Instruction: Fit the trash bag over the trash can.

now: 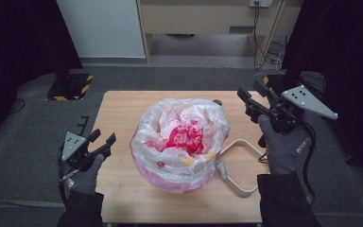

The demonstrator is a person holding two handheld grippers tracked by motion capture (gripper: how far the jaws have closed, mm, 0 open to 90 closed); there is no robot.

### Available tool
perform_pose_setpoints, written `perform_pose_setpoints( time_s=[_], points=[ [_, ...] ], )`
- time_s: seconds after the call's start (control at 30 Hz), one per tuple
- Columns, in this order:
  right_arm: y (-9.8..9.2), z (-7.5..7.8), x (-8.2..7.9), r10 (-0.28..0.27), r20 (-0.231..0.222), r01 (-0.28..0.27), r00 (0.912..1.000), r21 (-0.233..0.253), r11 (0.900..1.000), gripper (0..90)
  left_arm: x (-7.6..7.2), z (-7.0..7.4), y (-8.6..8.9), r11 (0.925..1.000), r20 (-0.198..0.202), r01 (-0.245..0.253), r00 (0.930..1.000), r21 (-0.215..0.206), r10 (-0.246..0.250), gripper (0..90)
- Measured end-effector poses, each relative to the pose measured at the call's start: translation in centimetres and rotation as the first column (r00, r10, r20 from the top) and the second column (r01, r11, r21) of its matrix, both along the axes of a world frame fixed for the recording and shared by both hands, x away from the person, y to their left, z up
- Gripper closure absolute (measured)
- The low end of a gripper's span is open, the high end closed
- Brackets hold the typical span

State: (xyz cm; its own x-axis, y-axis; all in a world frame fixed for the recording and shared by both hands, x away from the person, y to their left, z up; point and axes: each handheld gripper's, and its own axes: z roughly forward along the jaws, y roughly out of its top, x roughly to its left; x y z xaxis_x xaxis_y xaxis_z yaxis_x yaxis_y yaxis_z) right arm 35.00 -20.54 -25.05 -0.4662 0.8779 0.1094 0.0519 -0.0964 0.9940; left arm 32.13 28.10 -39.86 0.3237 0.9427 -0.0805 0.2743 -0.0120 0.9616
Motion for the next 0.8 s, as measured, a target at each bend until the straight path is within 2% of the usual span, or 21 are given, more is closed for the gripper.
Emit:
perform_pose_setpoints(
  time_s=[0.13, 0.2, 0.23, 0.37, 0.47, 0.67, 0.73, 0.8],
  points=[
    [-1.2, -1.9, 0.3, -0.014, -0.042, 0.014, 0.9990, -0.001, 1.000, 43.6, -0.2, -1.2, 0.0, 0.9993, -0.034, 0.010, 0.9994, 0.035, -0.009, 36.3],
    [-2.1, -3.5, 0.6, -0.033, -0.074, 0.032, 0.9967, -0.007, 0.999, 43.6, -0.6, -2.4, 0.4, 0.9974, -0.065, 0.002, 0.9979, 0.072, 0.003, 34.2],
    [-2.1, -3.5, 0.6, -0.033, -0.074, 0.032, 0.9967, -0.007, 0.999, 43.6, -0.6, -2.4, 0.4, 0.9974, -0.065, 0.002, 0.9979, 0.072, 0.003, 33.7],
    [-3.6, -6.9, 1.1, -0.063, -0.146, 0.061, 0.9873, -0.022, 0.998, 43.5, -1.0, -4.0, 1.3, 0.9961, -0.112, -0.007, 0.9936, 0.088, 0.017, 32.7],
    [-3.9, -9.0, 1.5, -0.060, -0.189, 0.053, 0.9802, -0.043, 0.998, 43.2, -1.2, -4.6, 1.4, 0.9948, -0.125, -0.006, 0.9919, 0.101, 0.018, 31.7],
    [-3.5, -13.6, 2.1, -0.038, -0.284, 0.018, 0.9581, -0.073, 0.997, 42.5, -0.7, -5.8, 1.5, 0.9929, -0.173, 0.020, 0.9850, 0.117, 0.001, 30.0],
    [-3.3, -14.9, 2.2, -0.031, -0.317, 0.001, 0.9478, -0.093, 0.996, 42.4, -0.6, -6.2, 1.5, 0.9948, -0.186, 0.026, 0.9825, 0.098, -0.007, 29.6],
    [-3.3, -16.1, 2.2, -0.029, -0.342, -0.008, 0.9391, -0.106, 0.994, 42.3, -0.5, -6.4, 1.6, 0.9949, -0.196, 0.024, 0.9807, 0.097, -0.005, 29.4]
  ],
)
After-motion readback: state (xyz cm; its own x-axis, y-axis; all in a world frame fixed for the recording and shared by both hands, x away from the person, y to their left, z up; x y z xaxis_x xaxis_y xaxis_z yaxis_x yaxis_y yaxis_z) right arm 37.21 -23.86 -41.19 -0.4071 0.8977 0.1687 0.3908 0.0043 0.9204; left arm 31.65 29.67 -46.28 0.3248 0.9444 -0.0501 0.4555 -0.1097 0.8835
